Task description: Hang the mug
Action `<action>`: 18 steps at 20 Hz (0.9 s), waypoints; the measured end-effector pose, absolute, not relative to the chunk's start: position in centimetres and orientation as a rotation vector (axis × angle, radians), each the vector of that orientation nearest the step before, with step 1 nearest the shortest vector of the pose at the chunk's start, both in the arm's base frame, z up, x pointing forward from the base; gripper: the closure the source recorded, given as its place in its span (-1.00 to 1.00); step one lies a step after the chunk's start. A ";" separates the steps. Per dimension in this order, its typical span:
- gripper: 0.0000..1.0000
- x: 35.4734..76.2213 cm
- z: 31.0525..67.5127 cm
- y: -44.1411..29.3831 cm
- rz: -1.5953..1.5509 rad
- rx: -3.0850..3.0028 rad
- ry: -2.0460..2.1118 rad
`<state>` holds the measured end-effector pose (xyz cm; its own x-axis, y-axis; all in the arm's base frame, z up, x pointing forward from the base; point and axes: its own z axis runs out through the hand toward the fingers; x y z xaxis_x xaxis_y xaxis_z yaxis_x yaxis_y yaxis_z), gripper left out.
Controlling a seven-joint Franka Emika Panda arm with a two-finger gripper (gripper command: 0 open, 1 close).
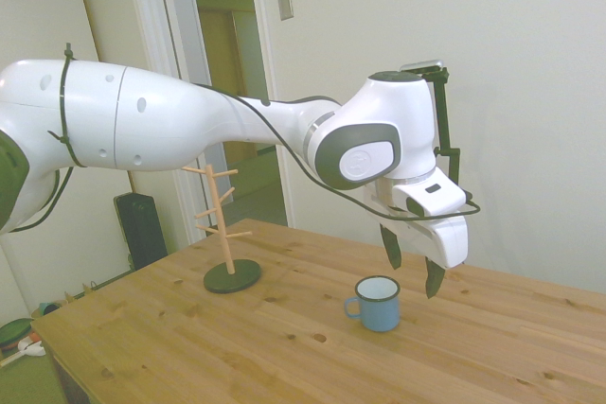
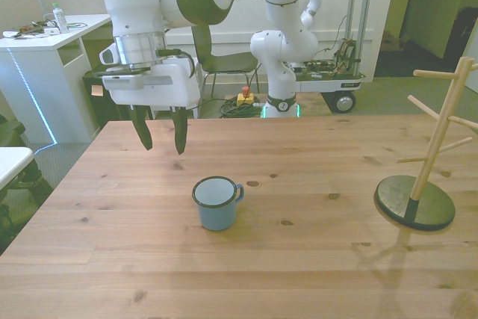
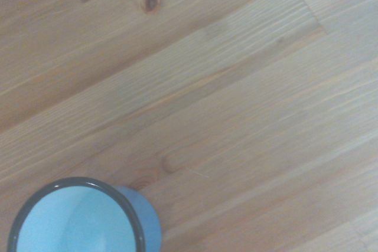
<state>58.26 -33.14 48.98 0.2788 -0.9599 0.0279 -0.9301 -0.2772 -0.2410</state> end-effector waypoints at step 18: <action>-1.00 61.1 41.8 -25.0 -0.270 -2.423 1.672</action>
